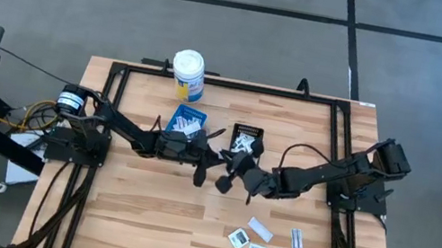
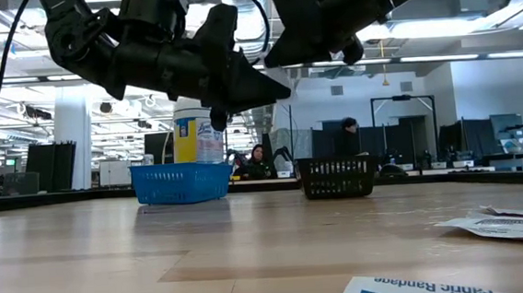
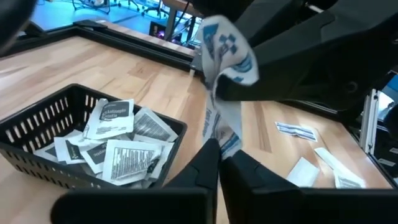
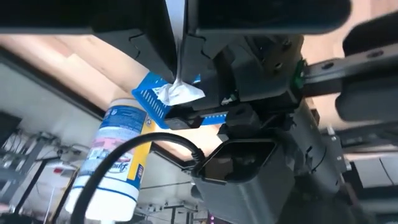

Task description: Pick & Place First Aid Supplies

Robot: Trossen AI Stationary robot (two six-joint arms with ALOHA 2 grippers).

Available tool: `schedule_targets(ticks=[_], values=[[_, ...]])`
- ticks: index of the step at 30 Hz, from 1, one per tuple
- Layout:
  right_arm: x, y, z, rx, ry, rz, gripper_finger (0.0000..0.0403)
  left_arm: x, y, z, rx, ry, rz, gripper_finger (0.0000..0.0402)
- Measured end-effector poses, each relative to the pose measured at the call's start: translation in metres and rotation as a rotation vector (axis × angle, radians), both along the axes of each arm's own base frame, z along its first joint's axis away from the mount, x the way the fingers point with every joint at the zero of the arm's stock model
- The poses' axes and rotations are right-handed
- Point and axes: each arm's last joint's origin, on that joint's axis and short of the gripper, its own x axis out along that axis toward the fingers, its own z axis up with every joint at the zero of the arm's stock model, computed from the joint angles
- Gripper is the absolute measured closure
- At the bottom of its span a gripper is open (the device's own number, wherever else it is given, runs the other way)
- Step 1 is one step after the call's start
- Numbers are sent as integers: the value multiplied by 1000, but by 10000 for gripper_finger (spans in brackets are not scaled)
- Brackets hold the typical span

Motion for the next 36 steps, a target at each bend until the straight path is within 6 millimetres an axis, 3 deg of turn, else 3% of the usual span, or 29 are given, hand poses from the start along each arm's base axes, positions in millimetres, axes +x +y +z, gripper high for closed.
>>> schedule_targets(ticks=[9,20,27,32,36], values=[[-2,3,3,-53,26,22,329,0,-2,-1,0,10,-33,396],[-4,11,2,-72,47,53,224,0,-2,-1,0,12,-42,395],[-20,27,19,-185,77,57,166,-1,-9,-2,44,18,-269,396],[-41,36,41,60,23,246,162,-3,-11,-1,103,2,-352,395],[-42,36,40,190,27,305,169,-5,-15,5,168,-49,-457,396]])
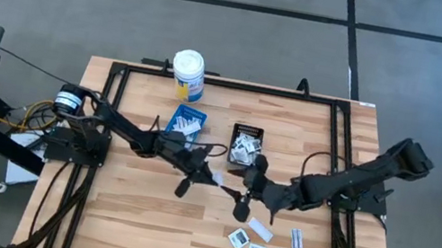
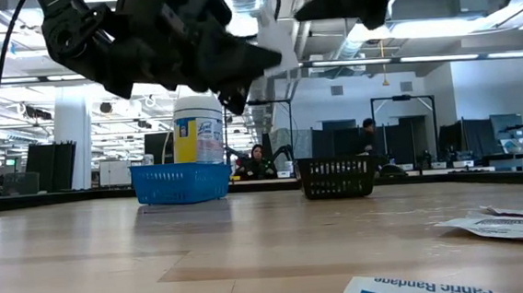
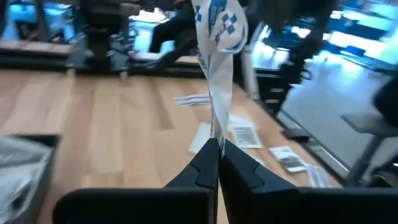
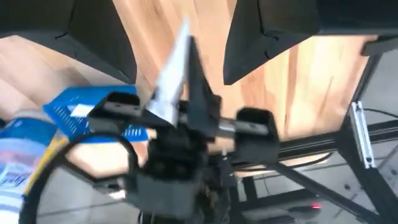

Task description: Pick & Place First Aid Supplies

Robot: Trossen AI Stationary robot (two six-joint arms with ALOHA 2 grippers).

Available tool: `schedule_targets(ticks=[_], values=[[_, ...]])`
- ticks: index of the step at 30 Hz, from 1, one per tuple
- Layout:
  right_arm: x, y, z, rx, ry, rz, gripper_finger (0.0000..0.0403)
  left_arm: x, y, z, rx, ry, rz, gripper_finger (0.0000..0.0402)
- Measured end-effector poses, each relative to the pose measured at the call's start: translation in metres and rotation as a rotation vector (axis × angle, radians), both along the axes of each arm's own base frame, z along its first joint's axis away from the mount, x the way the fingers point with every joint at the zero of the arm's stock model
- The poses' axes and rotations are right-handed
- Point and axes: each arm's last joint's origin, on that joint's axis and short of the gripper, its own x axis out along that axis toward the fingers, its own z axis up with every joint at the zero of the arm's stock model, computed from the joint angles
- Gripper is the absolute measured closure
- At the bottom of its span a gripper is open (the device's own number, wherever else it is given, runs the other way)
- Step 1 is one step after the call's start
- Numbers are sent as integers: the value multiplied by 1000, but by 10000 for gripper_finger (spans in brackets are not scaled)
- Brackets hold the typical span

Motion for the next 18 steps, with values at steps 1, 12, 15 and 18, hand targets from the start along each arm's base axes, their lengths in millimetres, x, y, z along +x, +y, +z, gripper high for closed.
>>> schedule_targets(ticks=[1,12,15,18], values=[[2,0,-4,-2,13,-2,171,-1,-1,2,2,-9,-15,396],[35,-21,-26,36,-19,54,190,-2,1,6,3,-30,-13,394],[34,-23,-26,27,-5,49,213,-2,1,6,3,-26,-13,395],[34,-22,-24,16,-16,63,256,-2,1,5,3,-23,-13,396]])
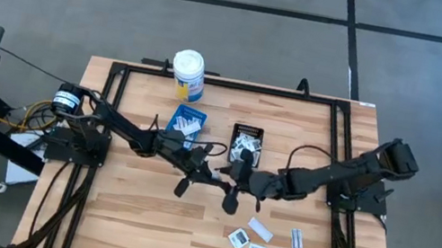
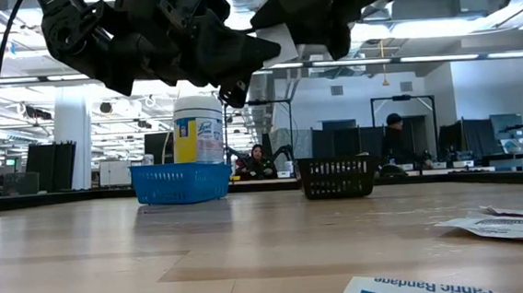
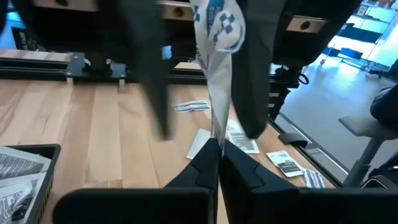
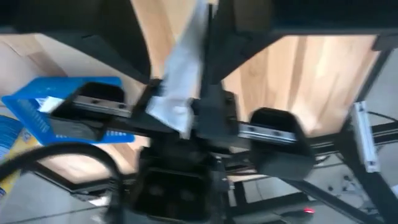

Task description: Pick & Place First Aid Supplies

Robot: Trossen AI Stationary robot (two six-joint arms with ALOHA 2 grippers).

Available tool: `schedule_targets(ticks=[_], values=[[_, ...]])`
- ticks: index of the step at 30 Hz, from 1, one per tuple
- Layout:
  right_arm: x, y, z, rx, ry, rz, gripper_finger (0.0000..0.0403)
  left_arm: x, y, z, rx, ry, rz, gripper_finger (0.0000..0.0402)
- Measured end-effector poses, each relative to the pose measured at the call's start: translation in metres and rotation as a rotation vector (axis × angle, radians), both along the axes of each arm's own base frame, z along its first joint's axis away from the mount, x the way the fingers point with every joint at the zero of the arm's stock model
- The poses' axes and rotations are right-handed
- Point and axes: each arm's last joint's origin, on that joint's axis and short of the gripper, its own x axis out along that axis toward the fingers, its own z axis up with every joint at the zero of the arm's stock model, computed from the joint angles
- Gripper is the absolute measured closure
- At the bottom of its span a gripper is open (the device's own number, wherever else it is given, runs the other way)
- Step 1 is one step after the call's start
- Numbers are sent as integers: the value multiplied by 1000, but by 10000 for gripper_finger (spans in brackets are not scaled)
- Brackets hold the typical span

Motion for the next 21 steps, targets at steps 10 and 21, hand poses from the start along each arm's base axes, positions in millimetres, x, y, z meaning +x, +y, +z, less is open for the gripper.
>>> schedule_targets(ticks=[10,21], values=[[1,0,2,3,-19,9,391,0,0,0,0,1,4,395],[1,0,3,2,-30,-1,374,0,0,-1,1,11,-1,395]])
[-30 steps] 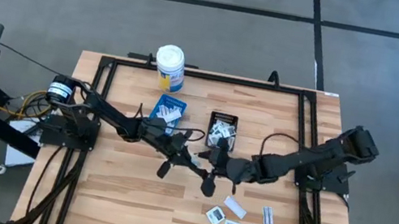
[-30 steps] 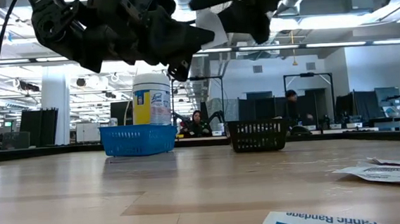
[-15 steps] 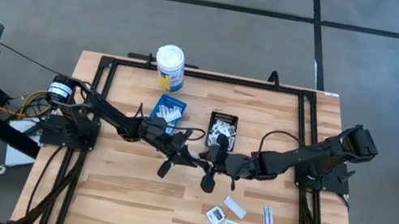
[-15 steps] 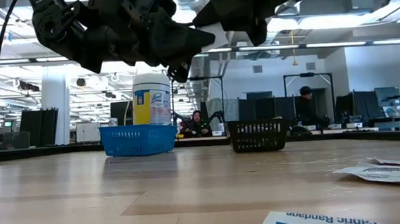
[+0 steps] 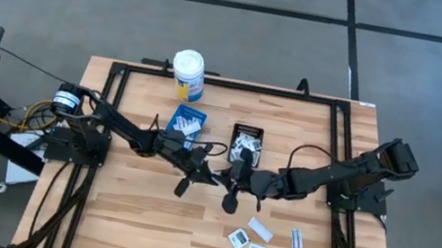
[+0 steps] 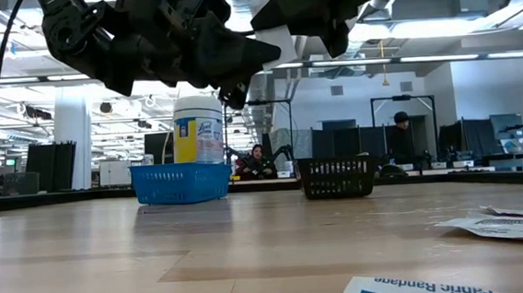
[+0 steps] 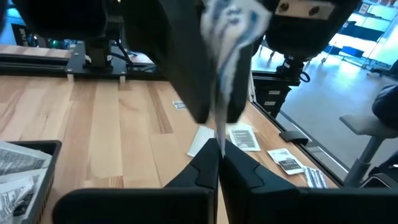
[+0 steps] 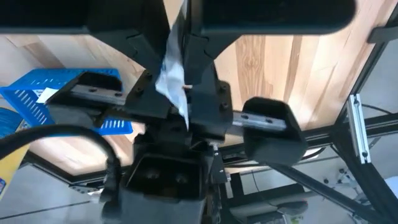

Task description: Pick & Place First Aid Supplies

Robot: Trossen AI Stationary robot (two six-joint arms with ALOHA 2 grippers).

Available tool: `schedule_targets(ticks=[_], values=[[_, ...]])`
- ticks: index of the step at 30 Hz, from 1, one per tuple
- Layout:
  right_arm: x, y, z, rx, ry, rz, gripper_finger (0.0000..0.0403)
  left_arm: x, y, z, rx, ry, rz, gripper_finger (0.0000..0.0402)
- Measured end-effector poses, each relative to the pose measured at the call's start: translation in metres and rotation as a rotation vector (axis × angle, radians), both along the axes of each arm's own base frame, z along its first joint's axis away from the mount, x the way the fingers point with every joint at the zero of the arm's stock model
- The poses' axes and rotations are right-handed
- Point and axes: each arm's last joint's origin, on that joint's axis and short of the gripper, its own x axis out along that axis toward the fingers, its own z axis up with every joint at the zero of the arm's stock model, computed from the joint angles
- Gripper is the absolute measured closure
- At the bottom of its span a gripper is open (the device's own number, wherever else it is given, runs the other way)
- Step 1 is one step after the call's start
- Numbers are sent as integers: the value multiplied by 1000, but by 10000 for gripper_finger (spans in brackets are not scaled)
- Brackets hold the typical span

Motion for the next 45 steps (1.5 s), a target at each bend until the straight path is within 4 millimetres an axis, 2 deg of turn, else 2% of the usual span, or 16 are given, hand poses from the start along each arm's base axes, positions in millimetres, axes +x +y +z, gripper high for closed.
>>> schedule_targets(ticks=[5,9,13,18,34,37,40,45], values=[[0,0,0,-1,0,-2,345,0,0,0,0,3,-1,396],[0,0,0,-13,2,0,335,0,0,0,0,0,-1,395],[0,0,0,-36,6,8,347,0,0,0,0,0,-1,396],[0,0,0,-41,7,11,395,0,0,-1,0,4,2,395],[1,2,4,-60,-31,26,352,0,0,-1,0,5,1,395],[1,2,5,-61,-34,27,362,0,0,-1,0,5,1,395],[1,2,5,-81,-34,34,394,0,0,-1,0,5,1,396],[1,2,5,-93,-34,38,387,0,0,-1,0,5,1,394]])
